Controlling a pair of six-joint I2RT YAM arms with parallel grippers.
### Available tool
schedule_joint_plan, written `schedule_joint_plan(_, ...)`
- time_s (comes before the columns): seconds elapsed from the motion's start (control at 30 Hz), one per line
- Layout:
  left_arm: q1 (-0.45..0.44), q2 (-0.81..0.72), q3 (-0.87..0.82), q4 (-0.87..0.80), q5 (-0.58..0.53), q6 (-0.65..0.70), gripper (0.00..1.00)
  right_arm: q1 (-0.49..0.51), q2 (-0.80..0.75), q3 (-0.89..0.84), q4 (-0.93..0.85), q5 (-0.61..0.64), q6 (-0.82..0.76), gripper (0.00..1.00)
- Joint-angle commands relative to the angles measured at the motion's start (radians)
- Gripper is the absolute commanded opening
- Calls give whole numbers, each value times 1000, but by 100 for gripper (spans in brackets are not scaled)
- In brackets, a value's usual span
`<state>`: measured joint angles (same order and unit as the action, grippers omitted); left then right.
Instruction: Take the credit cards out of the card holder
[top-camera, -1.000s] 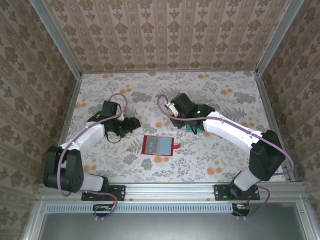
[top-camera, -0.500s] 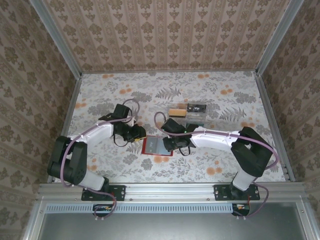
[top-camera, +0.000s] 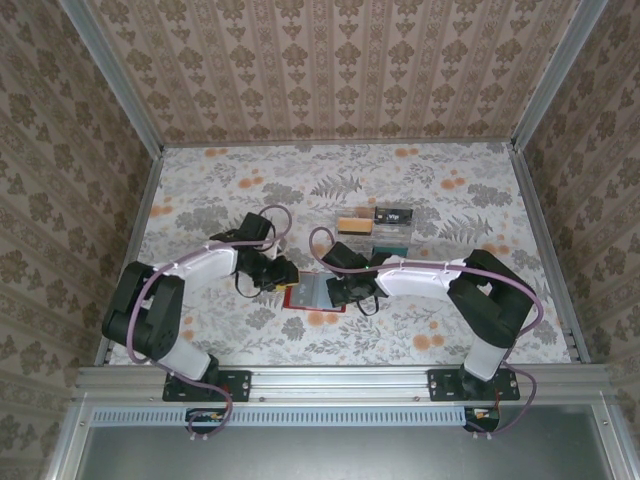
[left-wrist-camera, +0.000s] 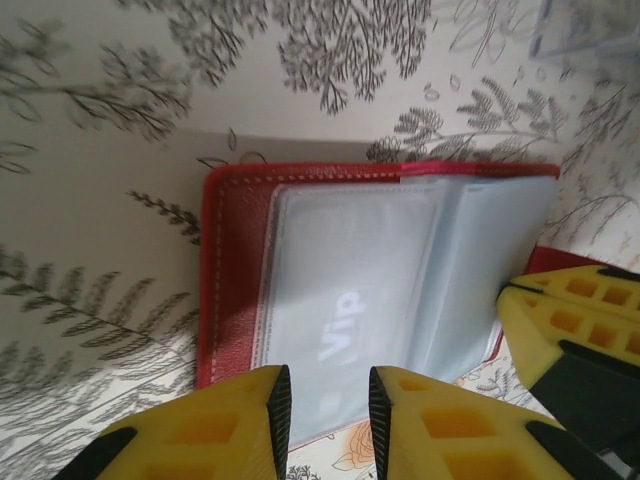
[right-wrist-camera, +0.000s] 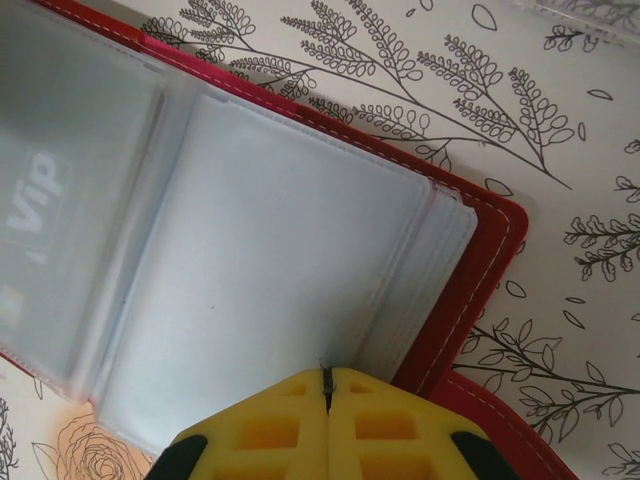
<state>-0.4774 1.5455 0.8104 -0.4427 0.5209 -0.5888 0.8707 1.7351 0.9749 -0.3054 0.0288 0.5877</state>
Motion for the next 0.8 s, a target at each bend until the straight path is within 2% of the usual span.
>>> schedule_joint_plan(0.0,-22,27,-2,-21,-13,26,30,-2,39,0,3,17,17,4)
schedule_joint_plan(0.47,-46,30,-3,-41,-80,22,32,-1,31,-12,1,9,18,3)
schedule_joint_plan(0.77,-56,74,0,-38,-70,26,32,-1,33,-13,7,3,21,3)
